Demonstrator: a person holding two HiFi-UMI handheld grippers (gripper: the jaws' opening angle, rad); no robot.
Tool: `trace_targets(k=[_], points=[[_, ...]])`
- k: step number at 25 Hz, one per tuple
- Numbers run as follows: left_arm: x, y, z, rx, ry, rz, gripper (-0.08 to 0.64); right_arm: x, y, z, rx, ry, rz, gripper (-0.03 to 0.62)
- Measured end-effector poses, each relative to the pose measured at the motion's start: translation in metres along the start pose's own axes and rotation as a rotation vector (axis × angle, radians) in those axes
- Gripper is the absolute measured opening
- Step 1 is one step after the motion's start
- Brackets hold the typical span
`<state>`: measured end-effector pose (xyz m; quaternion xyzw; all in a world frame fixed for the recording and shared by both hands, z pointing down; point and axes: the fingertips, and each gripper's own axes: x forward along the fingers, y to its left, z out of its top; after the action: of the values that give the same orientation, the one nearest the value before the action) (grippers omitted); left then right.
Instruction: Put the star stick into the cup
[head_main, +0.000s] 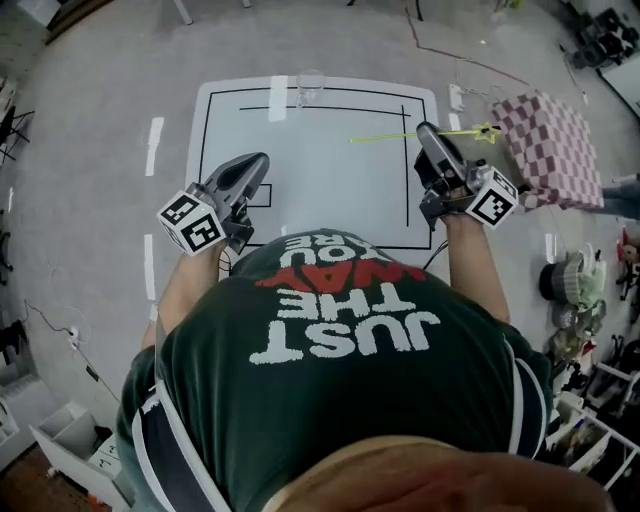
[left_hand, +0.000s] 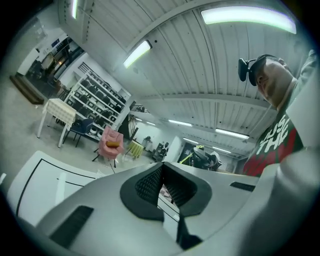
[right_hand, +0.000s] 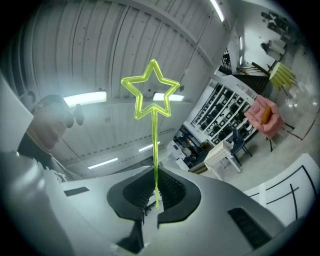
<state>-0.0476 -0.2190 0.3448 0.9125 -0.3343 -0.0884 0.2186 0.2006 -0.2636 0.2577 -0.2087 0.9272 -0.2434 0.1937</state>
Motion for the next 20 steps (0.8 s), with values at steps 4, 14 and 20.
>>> trace_targets(k=[4,14,20], points=[[0.037,0.005,-0.002,-0.023,0.007,0.091,0.011,0.0,-0.047,0.019,0.01,0.025,0.06,0.043],[0.014,0.078,-0.018,-0.053,0.064,0.076,0.011,0.068,-0.085,-0.027,0.003,0.071,-0.024,0.043],[0.035,0.14,-0.026,-0.023,0.066,0.002,0.011,0.092,-0.117,-0.049,-0.021,0.097,-0.141,0.043]])
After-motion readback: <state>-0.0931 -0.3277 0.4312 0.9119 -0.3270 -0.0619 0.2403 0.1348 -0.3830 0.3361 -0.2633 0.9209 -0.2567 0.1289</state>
